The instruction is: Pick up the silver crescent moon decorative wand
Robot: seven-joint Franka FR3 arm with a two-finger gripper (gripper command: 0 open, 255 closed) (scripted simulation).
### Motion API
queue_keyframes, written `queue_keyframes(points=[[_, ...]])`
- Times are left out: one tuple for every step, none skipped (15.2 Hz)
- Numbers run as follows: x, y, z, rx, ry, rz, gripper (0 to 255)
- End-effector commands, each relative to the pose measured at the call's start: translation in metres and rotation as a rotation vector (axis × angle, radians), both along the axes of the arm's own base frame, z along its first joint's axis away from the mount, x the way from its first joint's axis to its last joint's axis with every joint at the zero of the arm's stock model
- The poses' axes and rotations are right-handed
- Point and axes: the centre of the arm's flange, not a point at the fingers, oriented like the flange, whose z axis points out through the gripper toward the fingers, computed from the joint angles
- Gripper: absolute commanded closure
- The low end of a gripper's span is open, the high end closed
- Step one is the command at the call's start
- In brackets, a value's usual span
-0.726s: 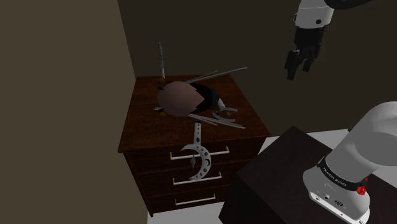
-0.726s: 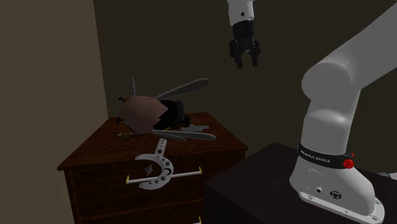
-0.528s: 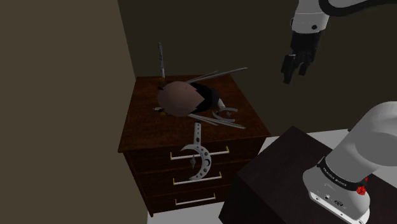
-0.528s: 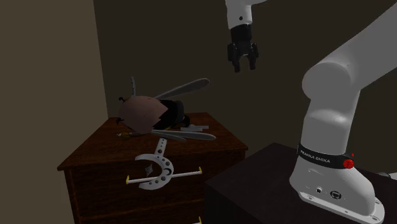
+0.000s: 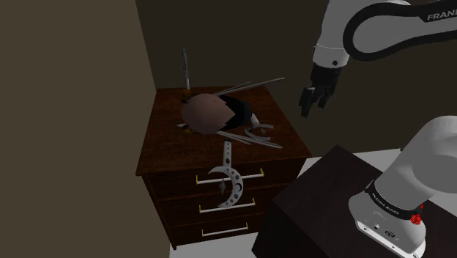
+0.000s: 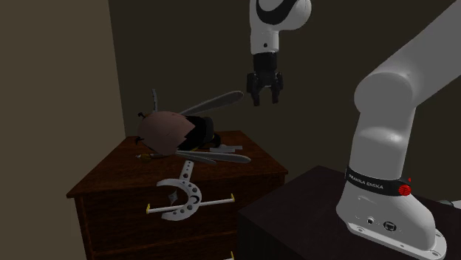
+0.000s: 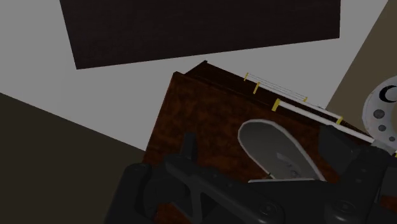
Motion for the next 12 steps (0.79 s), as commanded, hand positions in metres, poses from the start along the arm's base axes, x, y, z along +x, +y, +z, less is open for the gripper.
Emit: queue_keyframes(points=[[0.002, 0.016, -0.02, 0.018, -0.026, 0.009, 0], [0.004, 0.024, -0.029, 0.026, -0.037, 0.014, 0], [0.006, 0.031, -0.038, 0.035, -0.049, 0.018, 0], [0.008, 0.039, -0.047, 0.043, -0.06, 0.023, 0], [0.011, 0.046, -0.056, 0.051, -0.071, 0.028, 0], [0.013, 0.054, -0.065, 0.06, -0.082, 0.033, 0], [0.015, 0.062, -0.074, 0.068, -0.094, 0.037, 0], [0.018, 0.07, -0.082, 0.076, -0.105, 0.042, 0], [0.02, 0.078, -0.091, 0.085, -0.116, 0.047, 0], [0.023, 0.086, -0.099, 0.093, -0.127, 0.052, 0], [0.026, 0.094, -0.107, 0.101, -0.138, 0.056, 0], [0.028, 0.102, -0.116, 0.11, -0.15, 0.061, 0]])
